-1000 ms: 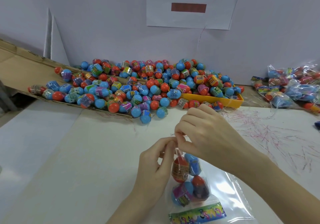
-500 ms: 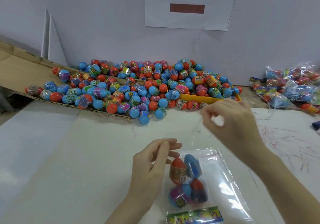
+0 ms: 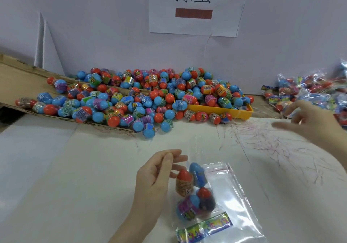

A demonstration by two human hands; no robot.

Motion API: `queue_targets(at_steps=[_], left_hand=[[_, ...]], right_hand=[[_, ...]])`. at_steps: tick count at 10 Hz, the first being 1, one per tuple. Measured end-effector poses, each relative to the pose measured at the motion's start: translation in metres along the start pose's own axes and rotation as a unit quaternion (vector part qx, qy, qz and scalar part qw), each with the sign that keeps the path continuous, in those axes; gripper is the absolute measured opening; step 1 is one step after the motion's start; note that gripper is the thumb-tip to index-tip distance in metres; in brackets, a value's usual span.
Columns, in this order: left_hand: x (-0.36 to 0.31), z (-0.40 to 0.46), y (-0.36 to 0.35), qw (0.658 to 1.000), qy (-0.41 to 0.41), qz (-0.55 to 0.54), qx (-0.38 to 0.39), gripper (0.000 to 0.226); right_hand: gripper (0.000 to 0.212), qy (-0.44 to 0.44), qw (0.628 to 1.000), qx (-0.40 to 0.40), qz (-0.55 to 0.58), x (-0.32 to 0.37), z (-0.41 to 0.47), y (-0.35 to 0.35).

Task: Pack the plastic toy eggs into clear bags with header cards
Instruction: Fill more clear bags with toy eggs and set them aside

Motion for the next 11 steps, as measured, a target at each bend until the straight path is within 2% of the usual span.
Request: queue_targets(at_steps=[1, 2, 3, 4, 5, 6, 7, 8, 9, 10, 11], left_hand=[[0.001, 0.001, 0.002, 1.0, 0.006, -0.001, -0.004, 0.03], [0.003, 0.002, 0.003, 1.0, 0.016, -0.003, -0.005, 0.03], [0.005, 0.002, 0.003, 1.0, 0.022, 0.002, -0.003, 0.03], [0.006, 0.002, 0.004, 1.0, 0.026, 0.007, -0.005, 0.03], [0.006, 0.002, 0.004, 0.999, 0.031, 0.011, -0.007, 0.031], [0.004, 0.002, 0.004, 0.999, 0.032, 0.015, -0.007, 0.031], [0.005, 0.003, 0.005, 0.999, 0.034, 0.014, -0.01, 0.031], [0.006, 0.002, 0.004, 0.999, 0.041, 0.013, -0.007, 0.031], [0.007, 0.003, 0.003, 0.999, 0.048, 0.013, -0.006, 0.031], [0.007, 0.004, 0.003, 0.999, 0.05, 0.012, -0.007, 0.03], [0.007, 0.003, 0.003, 0.999, 0.051, 0.011, -0.006, 0.03]], right_hand=[[0.007, 0.061, 0.902, 0.037, 0.425, 0.023, -0.009, 0.017], [0.051, 0.139, 0.95, 0.009, 0.28, 0.038, -0.015, 0.018], [0.043, 0.22, 0.961, -0.155, -0.059, 0.053, -0.026, 0.016], [0.032, 0.227, 0.957, -0.179, 0.031, 0.063, -0.043, 0.02], [0.072, 0.13, 0.982, -0.082, -0.105, 0.05, -0.024, -0.015], [0.098, 0.011, 0.949, 0.12, -0.291, 0.002, 0.001, -0.064], [0.119, 0.111, 0.925, 0.277, 0.236, 0.027, -0.002, -0.075], [0.068, -0.021, 0.854, 0.244, 0.46, 0.029, -0.014, -0.061], [0.064, -0.037, 0.967, 0.227, -0.107, -0.003, 0.002, -0.076], [0.061, 0.132, 0.98, 0.138, 0.052, 0.055, -0.002, -0.041], [0.065, 0.14, 0.967, 0.203, 0.064, 0.056, -0.008, -0.059]])
Point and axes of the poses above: each hand's wrist, its own z-axis towards the middle knuckle, its own y-axis out of the back of the hand, x = y × z, the point moved 10 cm from there along z, towards the middle knuckle, and after that the axes turned 3 degrees about -y, right-handed, at the moved point
